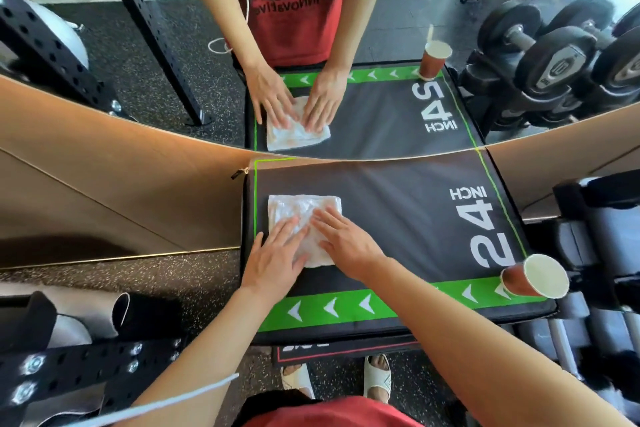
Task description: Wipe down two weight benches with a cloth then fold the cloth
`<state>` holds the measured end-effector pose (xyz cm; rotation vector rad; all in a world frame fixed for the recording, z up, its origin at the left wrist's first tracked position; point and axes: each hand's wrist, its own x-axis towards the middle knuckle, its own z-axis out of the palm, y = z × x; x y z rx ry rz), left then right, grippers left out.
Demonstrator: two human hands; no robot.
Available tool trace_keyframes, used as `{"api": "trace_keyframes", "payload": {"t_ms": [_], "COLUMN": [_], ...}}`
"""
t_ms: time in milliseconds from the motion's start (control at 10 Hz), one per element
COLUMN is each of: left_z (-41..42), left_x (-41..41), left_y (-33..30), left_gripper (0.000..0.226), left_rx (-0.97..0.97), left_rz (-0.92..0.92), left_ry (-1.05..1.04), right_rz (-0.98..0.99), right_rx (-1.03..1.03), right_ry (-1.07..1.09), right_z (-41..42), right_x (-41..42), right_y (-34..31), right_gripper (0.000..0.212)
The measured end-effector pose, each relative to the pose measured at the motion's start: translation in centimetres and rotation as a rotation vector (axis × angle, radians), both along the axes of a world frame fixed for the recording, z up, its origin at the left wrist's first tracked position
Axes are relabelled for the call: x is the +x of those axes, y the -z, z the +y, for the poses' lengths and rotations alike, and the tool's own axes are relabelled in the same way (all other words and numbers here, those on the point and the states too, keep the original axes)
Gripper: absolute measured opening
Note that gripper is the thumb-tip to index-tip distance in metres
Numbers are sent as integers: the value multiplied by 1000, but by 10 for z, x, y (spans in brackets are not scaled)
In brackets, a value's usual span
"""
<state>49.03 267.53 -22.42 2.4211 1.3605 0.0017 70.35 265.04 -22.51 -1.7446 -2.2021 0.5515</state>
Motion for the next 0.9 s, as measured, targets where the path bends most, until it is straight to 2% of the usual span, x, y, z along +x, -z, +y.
{"api": "trace_keyframes", "payload": {"t_ms": [300, 500, 700, 800, 900], "left_z": [62, 75, 80, 77, 65], "left_x": [-18, -21, -12, -2, 13], "left_y": [4, 4, -14, -37, -59], "left_gripper": [61, 62, 61, 57, 56], "left_rx": [-22, -59, -152, -129, 0], "left_rz": [-44, -80, 15, 32, 8], "left_ry": [-49, -49, -57, -69, -56], "right_rz": [-22, -40, -171, -177, -141], "right_rx": [-106, -102, -134, -162, -99], "right_ry": [-7, -13, -31, 19, 89], "right_z": [71, 85, 77, 60, 45], "right_x": [-23, -24, -25, -20, -3], "right_y": [-10, -8, -11, -21, -35], "right_gripper": [53, 51, 54, 55, 56]}}
